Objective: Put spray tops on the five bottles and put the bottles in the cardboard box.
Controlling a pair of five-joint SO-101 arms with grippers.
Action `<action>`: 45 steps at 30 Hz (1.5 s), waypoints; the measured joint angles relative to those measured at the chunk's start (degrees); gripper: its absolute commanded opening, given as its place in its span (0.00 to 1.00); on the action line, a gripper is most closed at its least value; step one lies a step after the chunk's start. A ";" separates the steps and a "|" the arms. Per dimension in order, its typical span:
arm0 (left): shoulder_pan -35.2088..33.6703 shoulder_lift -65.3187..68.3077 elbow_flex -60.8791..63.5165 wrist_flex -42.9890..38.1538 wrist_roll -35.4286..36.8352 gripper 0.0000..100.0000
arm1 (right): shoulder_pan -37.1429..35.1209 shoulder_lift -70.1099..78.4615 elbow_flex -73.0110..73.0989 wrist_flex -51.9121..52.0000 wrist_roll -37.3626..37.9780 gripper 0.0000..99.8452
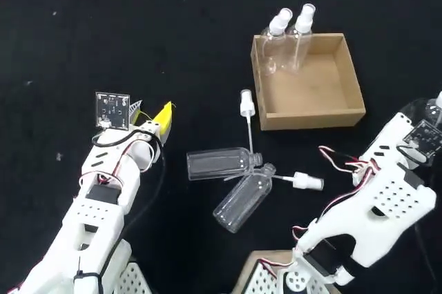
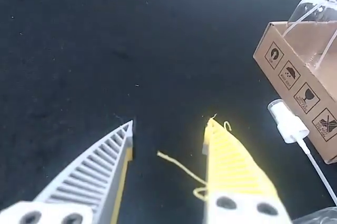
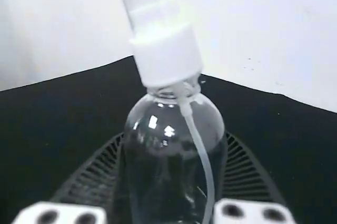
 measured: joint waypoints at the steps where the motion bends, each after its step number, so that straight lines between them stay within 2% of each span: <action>1: 0.00 0.00 0.00 0.00 0.00 0.21 | 0.00 0.00 0.00 0.00 0.00 0.17; 5: 0.00 0.00 0.00 0.00 0.00 0.21 | 0.00 0.00 0.00 0.00 0.00 0.18; 11: 0.00 0.00 0.00 0.00 0.00 0.21 | 0.09 0.09 0.35 0.00 0.00 0.32; 18: 0.00 0.00 0.00 0.00 0.00 0.21 | 0.09 -1.58 5.01 0.00 0.00 0.30; 25: 0.00 0.00 0.00 0.00 0.00 0.21 | -0.09 -14.51 13.45 0.53 0.00 0.30; 35: 0.00 0.00 0.00 0.00 0.00 0.21 | -0.18 -21.54 7.91 24.18 -0.35 0.30; 45: 0.00 0.00 0.00 0.00 0.00 0.21 | -0.18 -21.63 7.47 25.58 -0.35 0.30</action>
